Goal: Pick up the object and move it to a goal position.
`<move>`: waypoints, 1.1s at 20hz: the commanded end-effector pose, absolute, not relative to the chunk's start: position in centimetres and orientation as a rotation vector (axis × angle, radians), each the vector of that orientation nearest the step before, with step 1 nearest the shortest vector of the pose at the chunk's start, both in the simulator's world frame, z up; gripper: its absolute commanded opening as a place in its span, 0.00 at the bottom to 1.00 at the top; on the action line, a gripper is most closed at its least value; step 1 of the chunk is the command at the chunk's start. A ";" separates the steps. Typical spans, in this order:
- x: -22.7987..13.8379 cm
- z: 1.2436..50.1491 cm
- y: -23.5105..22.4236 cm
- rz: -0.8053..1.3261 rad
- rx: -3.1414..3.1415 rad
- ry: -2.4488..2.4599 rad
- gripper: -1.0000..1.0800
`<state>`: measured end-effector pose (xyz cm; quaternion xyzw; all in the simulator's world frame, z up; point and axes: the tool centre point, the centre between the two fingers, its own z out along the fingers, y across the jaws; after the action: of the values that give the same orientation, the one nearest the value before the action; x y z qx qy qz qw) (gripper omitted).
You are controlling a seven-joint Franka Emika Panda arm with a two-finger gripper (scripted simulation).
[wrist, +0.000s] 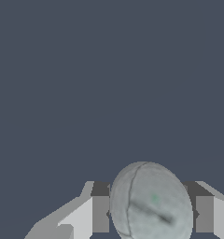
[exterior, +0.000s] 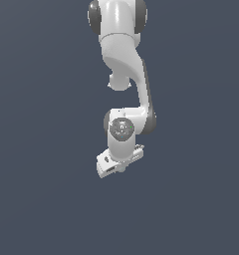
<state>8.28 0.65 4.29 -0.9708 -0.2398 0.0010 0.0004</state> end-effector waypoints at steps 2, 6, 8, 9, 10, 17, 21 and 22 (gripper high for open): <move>7.6 6.2 -1.9 0.001 -3.050 -0.751 0.00; 6.6 9.1 -5.8 0.001 -3.050 -0.751 0.00; 6.1 10.5 -7.7 0.001 -3.050 -0.751 0.00; 5.9 11.3 -8.7 0.001 -3.050 -0.751 0.00; 5.6 12.0 -9.7 0.000 -3.050 -0.751 0.00; 3.9 17.1 -16.5 0.000 -3.050 -0.751 0.00; 3.2 19.8 -20.1 0.000 -3.050 -0.751 0.00; 3.0 20.3 -20.8 0.000 -3.050 -0.751 0.00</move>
<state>3.32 -19.65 19.40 -0.9712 -0.2384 -0.0003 0.0000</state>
